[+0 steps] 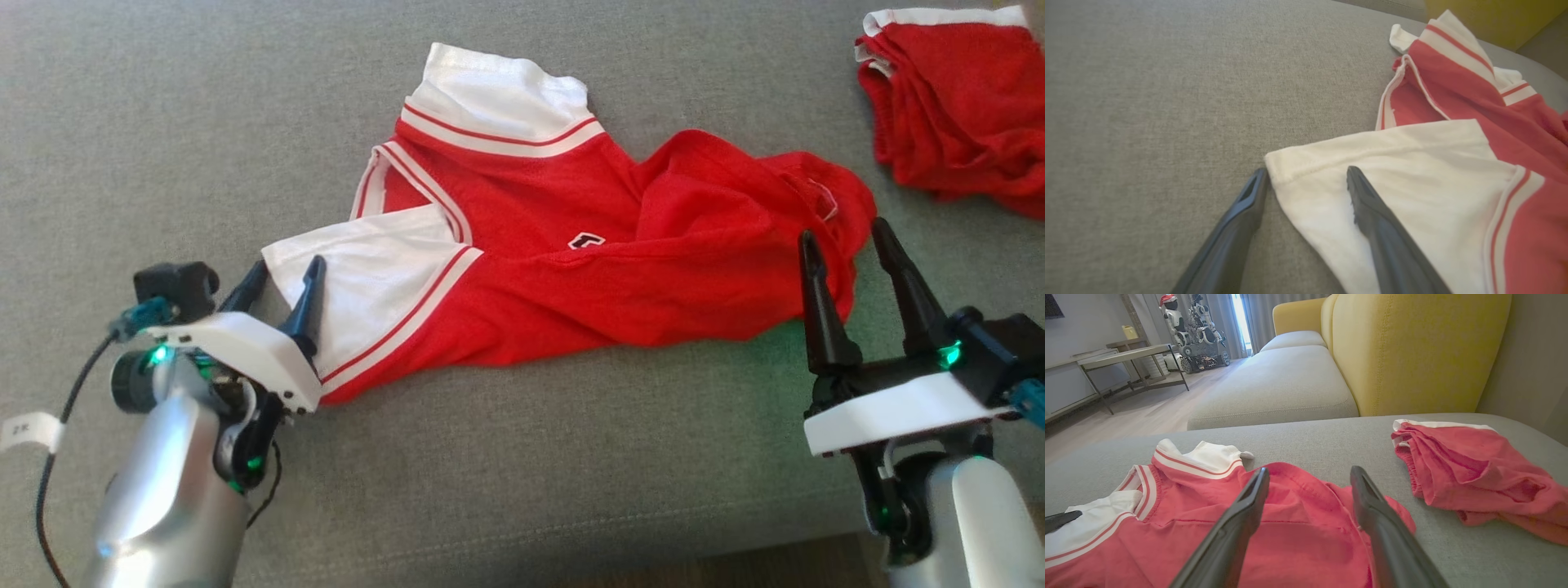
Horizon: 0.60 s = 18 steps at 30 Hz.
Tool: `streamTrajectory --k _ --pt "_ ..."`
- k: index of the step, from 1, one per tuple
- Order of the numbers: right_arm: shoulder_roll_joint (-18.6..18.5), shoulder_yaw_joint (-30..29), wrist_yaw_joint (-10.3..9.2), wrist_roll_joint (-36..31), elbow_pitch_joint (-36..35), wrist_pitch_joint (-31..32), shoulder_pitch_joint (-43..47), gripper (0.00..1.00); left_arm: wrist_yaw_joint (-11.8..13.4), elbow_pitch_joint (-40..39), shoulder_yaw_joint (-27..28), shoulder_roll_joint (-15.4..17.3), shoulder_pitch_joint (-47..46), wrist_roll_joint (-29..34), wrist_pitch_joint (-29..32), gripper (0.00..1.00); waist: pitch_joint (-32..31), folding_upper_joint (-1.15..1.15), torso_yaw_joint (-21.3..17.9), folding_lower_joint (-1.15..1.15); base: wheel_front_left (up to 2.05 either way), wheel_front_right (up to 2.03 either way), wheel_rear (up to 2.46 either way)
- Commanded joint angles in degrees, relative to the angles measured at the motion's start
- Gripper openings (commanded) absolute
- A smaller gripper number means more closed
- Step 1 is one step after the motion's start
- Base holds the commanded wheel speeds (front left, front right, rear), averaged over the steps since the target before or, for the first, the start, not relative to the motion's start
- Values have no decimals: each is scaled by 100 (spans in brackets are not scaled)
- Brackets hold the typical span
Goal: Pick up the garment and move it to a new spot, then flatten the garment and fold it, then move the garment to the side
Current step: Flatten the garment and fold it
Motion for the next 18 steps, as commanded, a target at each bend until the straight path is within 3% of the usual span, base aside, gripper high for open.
streamTrajectory --k 1,2,3,4,13,18 --pt "27 73 -5 61 -152 -72 -137 100 -46 -35 224 155 -232 -60 14 100 16 0 -30 0 0 0 0" --pt "30 49 -5 63 -149 -84 -132 100 -75 21 218 153 -245 -96 37 65 18 0 -35 0 0 0 0" --pt "32 22 -5 68 -147 -87 -127 100 -101 58 214 157 -260 -124 37 18 18 0 -38 0 0 0 0" --pt "33 -10 -5 68 -142 -85 -124 100 -125 93 199 174 -268 -137 52 0 18 0 -39 0 0 0 0" --pt "27 -416 -5 40 102 199 -102 100 -160 17 85 240 -310 -69 -139 0 49 0 73 0 0 0 0" --pt "-218 -391 -5 42 594 477 -326 100 -153 -50 16 216 -394 -46 -168 0 155 0 199 0 0 0 0"
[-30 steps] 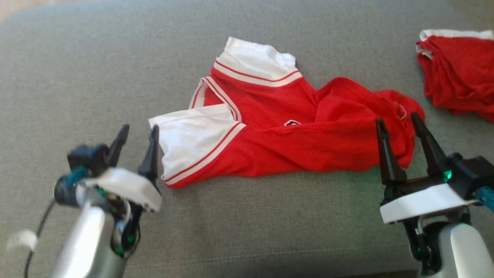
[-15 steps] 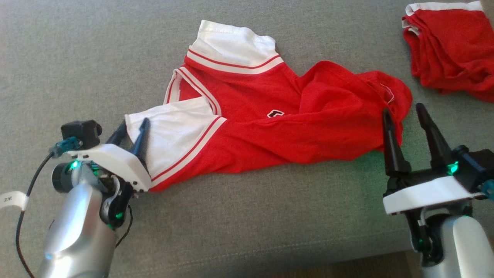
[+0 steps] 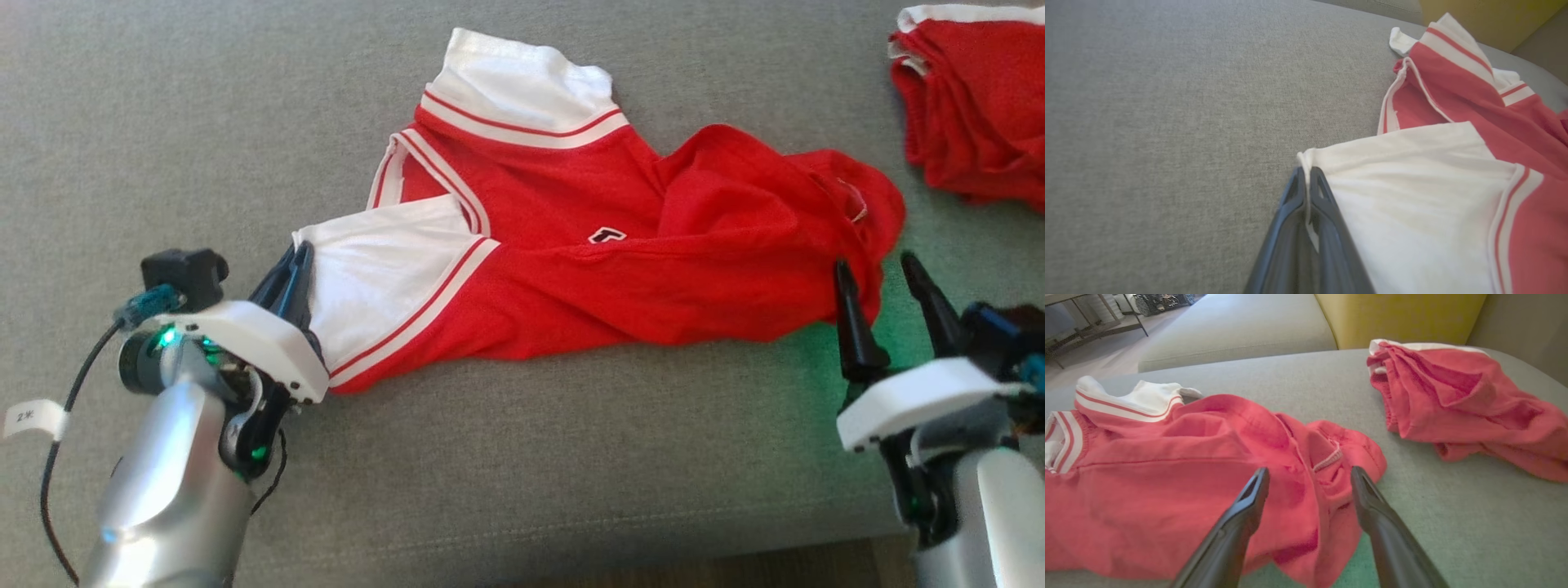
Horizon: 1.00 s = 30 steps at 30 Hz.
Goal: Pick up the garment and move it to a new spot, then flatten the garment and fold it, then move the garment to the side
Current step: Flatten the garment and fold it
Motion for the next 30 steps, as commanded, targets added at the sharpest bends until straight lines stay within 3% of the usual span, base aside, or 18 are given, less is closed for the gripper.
streamTrajectory --k 1,4,5,6,7,12,19,26,30 --pt "-103 141 -4 17 -194 -2 -265 100 15 -152 170 175 -217 49 -63 0 33 0 34 0 0 0 0" --pt "-220 198 -4 65 46 66 -480 100 11 -148 141 169 -248 45 -122 0 74 0 91 0 0 0 0" --pt "-244 224 -4 85 93 81 -523 84 10 -145 137 172 -253 43 -135 0 83 0 98 0 0 0 0" --pt "-263 249 -4 110 143 110 -559 47 8 -141 132 174 -258 40 -147 0 89 0 104 0 0 0 0" --pt "-283 269 -4 133 194 165 -588 3 7 -138 128 176 -264 38 -162 0 94 0 110 0 0 0 0" --pt "-366 259 -4 277 264 341 -654 0 3 -160 116 196 -288 38 -293 0 101 0 135 0 0 0 0" --pt "-396 186 -4 456 -291 157 -698 0 159 -643 225 355 -312 209 -927 0 -79 0 106 0 0 0 0" --pt "-436 56 -4 699 -1223 235 -988 0 457 -2032 493 627 -395 461 -1235 0 -453 0 118 0 0 0 0" --pt "-373 -31 -4 1182 -1728 410 -1404 0 599 -2972 637 784 -604 598 -1258 0 -677 0 158 0 0 0 0"
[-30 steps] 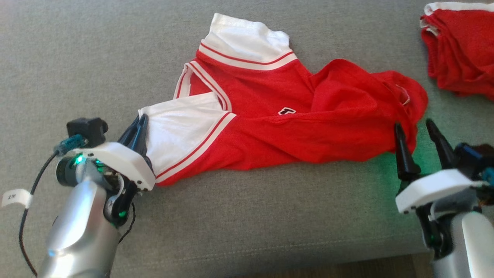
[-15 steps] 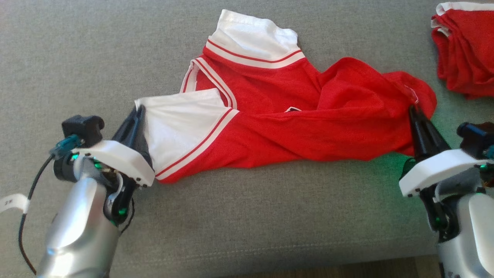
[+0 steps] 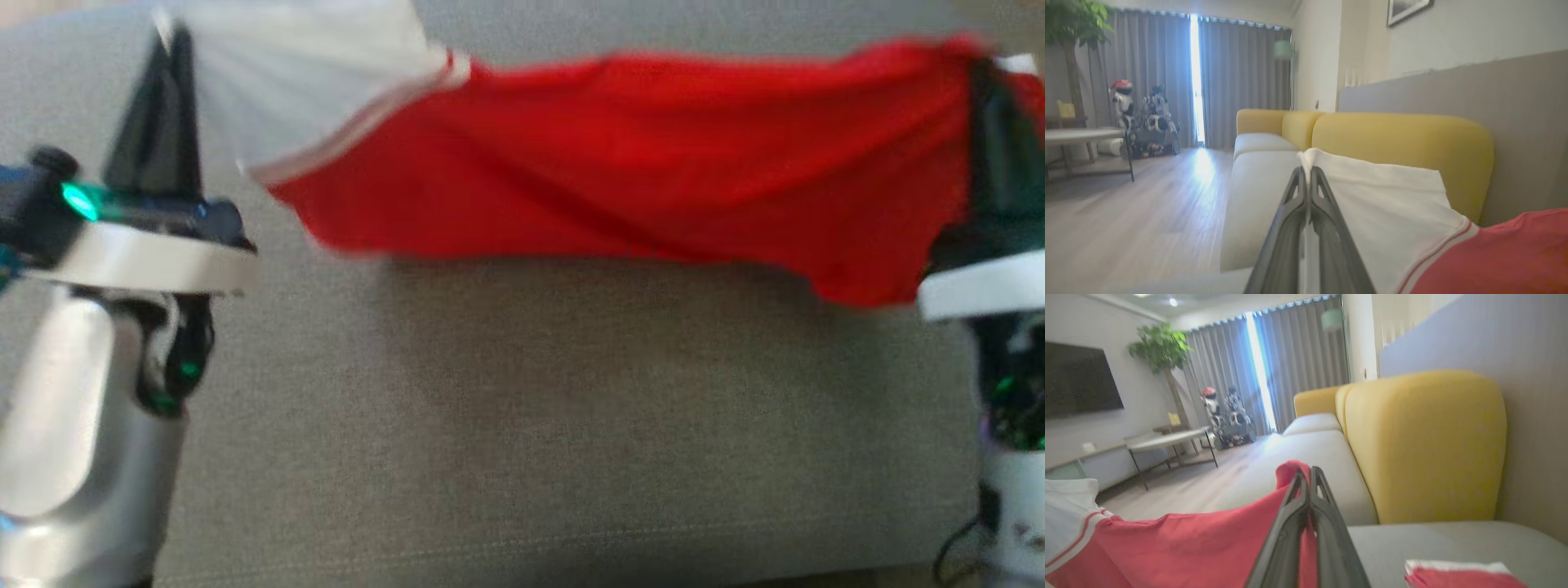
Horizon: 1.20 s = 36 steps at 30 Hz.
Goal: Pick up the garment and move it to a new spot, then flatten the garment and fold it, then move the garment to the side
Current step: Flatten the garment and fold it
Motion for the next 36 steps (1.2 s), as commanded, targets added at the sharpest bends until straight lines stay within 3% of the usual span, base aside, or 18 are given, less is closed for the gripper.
streamTrajectory --k 1,6,11,19,23,28,36 --pt "-24 -15 -4 303 -404 124 -397 0 60 -569 332 282 -493 73 -38 0 -177 0 50 0 0 0 0" --pt "-28 -386 -4 1084 -825 509 -926 0 161 -1426 470 467 -1007 158 191 0 -431 0 148 0 0 0 0" --pt "-79 -657 -4 1397 -962 804 -1220 0 121 -1749 405 576 -1399 189 518 0 -524 0 220 0 0 0 0" --pt "46 -725 -4 1719 -546 1127 -1793 0 -119 -1151 258 511 -2105 -143 911 0 -181 0 351 0 0 0 0" --pt "84 -578 -4 1735 184 1098 -2654 0 -196 -238 261 401 -2932 -187 791 0 184 0 376 0 0 0 0" --pt "232 -174 -4 1730 1614 743 -4163 0 -402 1290 111 245 -4212 -108 477 0 487 0 248 0 0 0 0" --pt "477 315 -4 1635 4216 -652 -6234 0 -574 3207 13 100 -5854 48 -44 0 524 0 52 0 0 0 0"
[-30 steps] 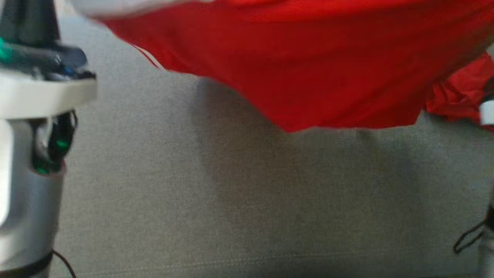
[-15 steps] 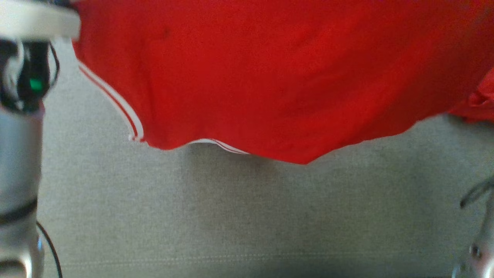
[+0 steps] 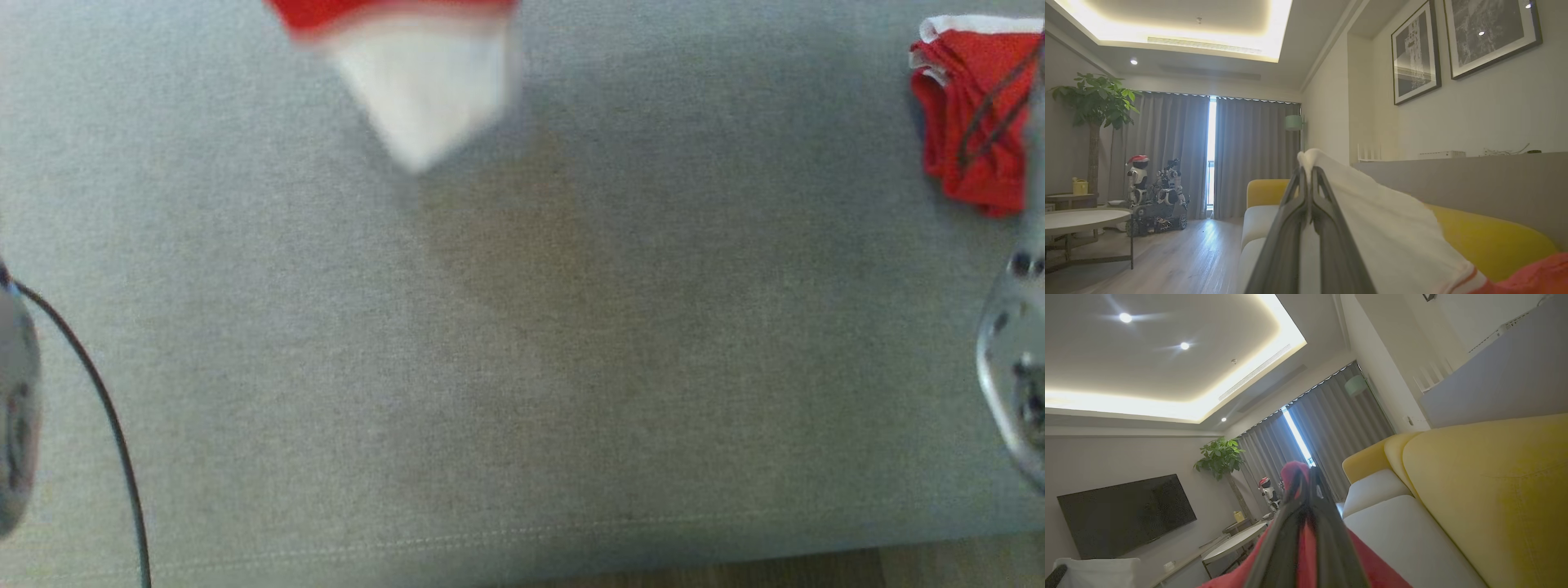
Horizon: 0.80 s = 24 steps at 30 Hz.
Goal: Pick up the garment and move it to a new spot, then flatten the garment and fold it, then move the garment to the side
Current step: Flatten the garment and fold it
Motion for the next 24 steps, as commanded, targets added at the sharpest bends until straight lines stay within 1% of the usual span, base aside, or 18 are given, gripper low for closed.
streamTrajectory --k 1,3,6,11,15,17,20,23,24 --pt "190 160 -4 6 -7 -141 -385 0 -25 -110 63 209 -499 80 -47 0 54 0 1 0 0 0 0" --pt "204 294 -4 49 496 -404 -593 0 -52 157 49 111 -704 89 -86 0 102 0 41 0 0 0 0" --pt "214 553 -4 86 1232 -644 -702 0 -104 713 -13 -73 -707 40 -103 0 206 0 122 0 0 0 0" --pt "222 944 -4 220 2438 -742 -539 0 -167 1917 -87 -473 -282 -218 -24 0 408 0 253 0 0 0 0" --pt "223 1203 -4 357 3177 -811 -337 0 -201 2683 -112 -751 119 -420 43 0 519 0 336 0 0 0 0" --pt "223 1267 -4 409 3299 -805 -298 0 -207 2827 -145 -796 200 -434 65 0 546 0 350 0 0 0 0" --pt "224 1546 -4 480 3546 -760 -181 0 -221 3072 -129 -904 393 -578 74 0 611 0 362 0 0 0 0" --pt "224 1847 -4 516 3625 -696 -58 0 -230 3166 -170 -961 512 -660 86 0 673 0 354 0 0 0 0" --pt "224 1846 -4 683 3613 -615 52 0 -233 3189 -195 -985 579 -689 107 0 658 0 375 0 0 0 0"
